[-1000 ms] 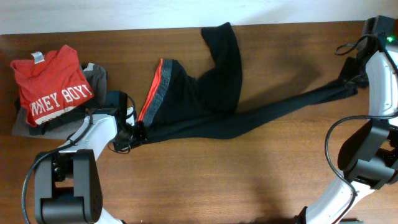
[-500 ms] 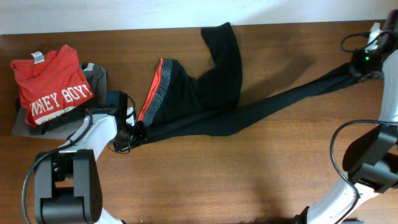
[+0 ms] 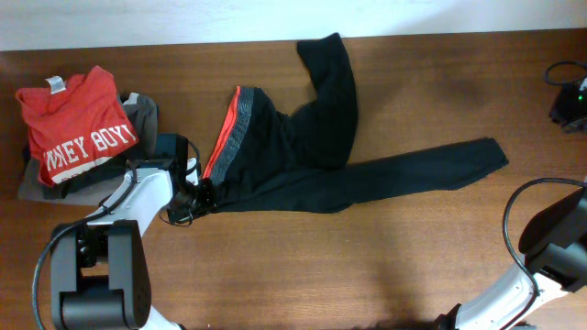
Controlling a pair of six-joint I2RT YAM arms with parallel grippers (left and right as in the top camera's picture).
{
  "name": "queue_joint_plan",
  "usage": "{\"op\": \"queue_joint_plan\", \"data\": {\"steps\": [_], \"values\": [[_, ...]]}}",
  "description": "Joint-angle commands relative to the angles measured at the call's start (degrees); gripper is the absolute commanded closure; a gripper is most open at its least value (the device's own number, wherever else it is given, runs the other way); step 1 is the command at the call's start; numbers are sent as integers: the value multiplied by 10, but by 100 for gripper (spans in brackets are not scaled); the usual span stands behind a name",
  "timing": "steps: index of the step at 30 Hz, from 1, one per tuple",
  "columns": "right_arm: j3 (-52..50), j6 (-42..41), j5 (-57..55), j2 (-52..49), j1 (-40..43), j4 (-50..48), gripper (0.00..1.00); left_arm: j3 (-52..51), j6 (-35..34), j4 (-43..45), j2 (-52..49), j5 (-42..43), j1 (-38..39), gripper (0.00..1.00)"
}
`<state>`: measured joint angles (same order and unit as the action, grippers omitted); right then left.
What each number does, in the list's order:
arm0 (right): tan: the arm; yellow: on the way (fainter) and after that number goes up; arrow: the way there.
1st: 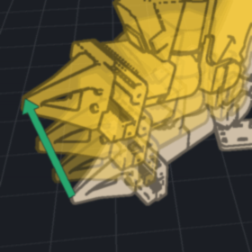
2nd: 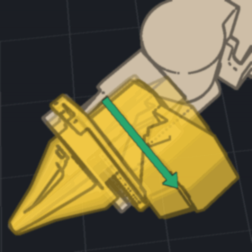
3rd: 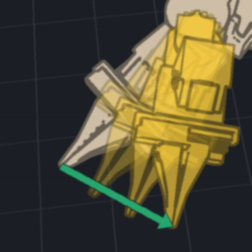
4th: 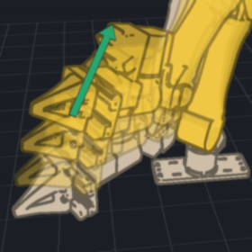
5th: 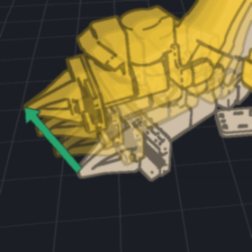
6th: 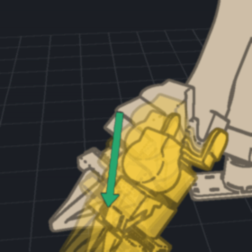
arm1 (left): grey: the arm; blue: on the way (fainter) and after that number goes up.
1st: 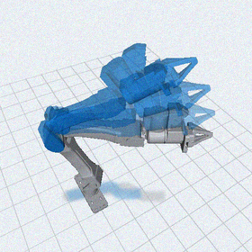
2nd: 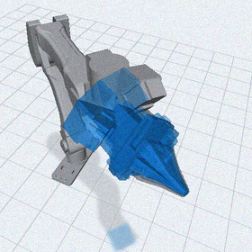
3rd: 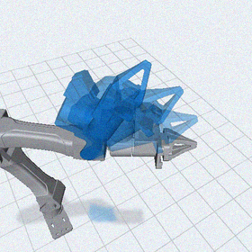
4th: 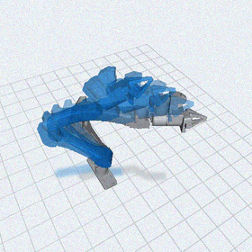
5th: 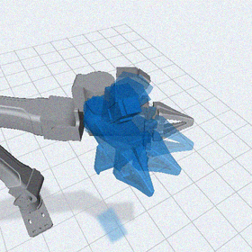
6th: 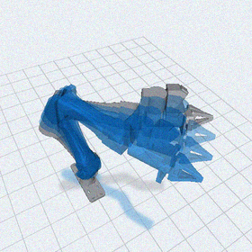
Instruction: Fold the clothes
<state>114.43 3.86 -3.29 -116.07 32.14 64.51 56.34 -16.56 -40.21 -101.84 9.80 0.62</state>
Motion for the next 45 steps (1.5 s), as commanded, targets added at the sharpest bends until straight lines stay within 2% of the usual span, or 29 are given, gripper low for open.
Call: {"op": "queue_joint_plan", "data": {"steps": [1,8,9,10,17,21,28,32,45], "values": [[7,-5,71,18,-14,7,63,-17,-8,2,-24,-21,-4,98],[-14,-5,112,-15,-47,8,59,-17,-8,1,-24,-21,-4,98],[-16,-5,117,-22,-53,8,59,-17,-8,1,-24,-21,-4,97],[-18,-5,119,-29,-61,7,59,-17,-8,2,-24,-21,-4,91],[-36,-21,97,-94,-103,-35,59,-17,-8,1,-24,-21,-4,90],[-37,-89,49,-129,-105,-38,59,-17,-8,1,-24,-21,-4,90],[-37,-109,43,-166,-104,-54,58,-17,-8,1,-24,-21,-4,90],[-37,-156,12,-183,-104,-45,55,-17,-8,1,-24,-21,-4,90],[-44,-164,13,-194,-104,-52,49,-17,-8,1,-24,-21,-4,89]]}}
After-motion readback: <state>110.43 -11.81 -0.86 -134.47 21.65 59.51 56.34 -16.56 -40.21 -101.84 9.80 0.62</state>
